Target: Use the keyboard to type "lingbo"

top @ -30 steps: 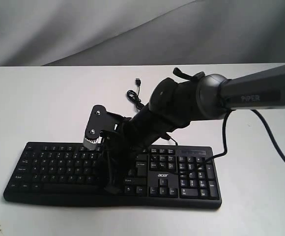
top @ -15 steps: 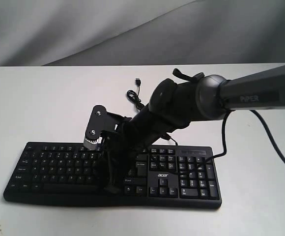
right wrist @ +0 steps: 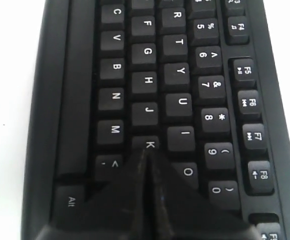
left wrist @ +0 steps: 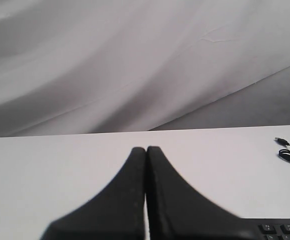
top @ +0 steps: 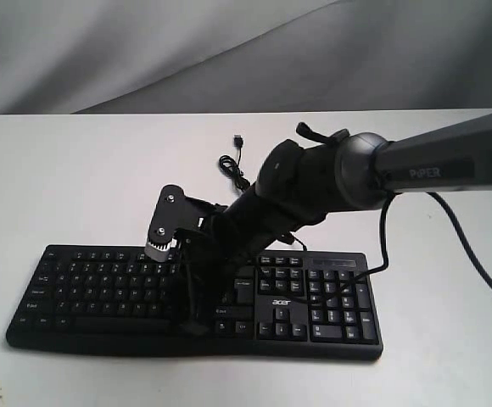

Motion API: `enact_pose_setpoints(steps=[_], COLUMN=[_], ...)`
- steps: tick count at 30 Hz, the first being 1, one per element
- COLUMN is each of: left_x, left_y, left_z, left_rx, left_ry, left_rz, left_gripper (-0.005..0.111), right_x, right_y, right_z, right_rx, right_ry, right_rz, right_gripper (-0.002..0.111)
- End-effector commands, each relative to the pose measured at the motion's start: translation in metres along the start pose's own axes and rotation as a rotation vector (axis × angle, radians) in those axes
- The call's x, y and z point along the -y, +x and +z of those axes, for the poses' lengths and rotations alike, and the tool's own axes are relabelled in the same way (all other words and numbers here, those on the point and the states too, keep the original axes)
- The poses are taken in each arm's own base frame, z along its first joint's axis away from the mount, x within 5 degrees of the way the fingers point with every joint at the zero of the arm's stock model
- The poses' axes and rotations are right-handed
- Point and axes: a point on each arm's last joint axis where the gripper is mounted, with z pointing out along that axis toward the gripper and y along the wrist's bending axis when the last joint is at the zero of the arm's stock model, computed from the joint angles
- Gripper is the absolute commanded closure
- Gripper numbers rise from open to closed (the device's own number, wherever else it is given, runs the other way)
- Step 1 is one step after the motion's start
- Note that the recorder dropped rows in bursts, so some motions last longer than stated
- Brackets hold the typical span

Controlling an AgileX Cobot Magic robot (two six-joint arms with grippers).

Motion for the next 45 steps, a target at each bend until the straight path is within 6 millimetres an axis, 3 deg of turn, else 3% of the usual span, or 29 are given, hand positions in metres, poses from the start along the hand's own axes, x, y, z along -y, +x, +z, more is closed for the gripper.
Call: enact_pose_setpoints(steps=[1, 13, 22, 28, 34, 45], left_x=[0.001, 0.001, 0.001, 0.001, 0.001, 0.001], left_y=[0.001, 0.001, 0.001, 0.001, 0.001, 0.001], left_z=[0.0, 0.0, 0.0, 0.0, 0.0, 0.0], left_rx=[0.01, 0.01, 0.01, 0.01, 0.01, 0.01], left_ry=[0.007, 0.007, 0.007, 0.007, 0.007, 0.007], left_rz=[-0.002, -0.002, -0.002, -0.002, -0.002, -0.002], left_gripper=[0.106, 0.106, 0.106, 0.106, 0.106, 0.106], right_x=[0.001, 0.002, -0.003, 0.004, 0.009, 0.012], right_y=[0.002, 0.008, -0.017, -0.03, -0.021, -0.016], right_z=[0.0, 0.009, -0.017, -0.009, 0.006, 0.013], right_rx=[-0.013, -0.029, 0.043, 0.076, 0.05, 0.034], right_ry=[0.009, 0.001, 0.049, 0.057, 0.037, 0.061], right_rz=[-0.017, -0.011, -0.032, -0.039, -0.02, -0.015], right_gripper=[0.108, 0.108, 0.108, 0.108, 0.108, 0.108])
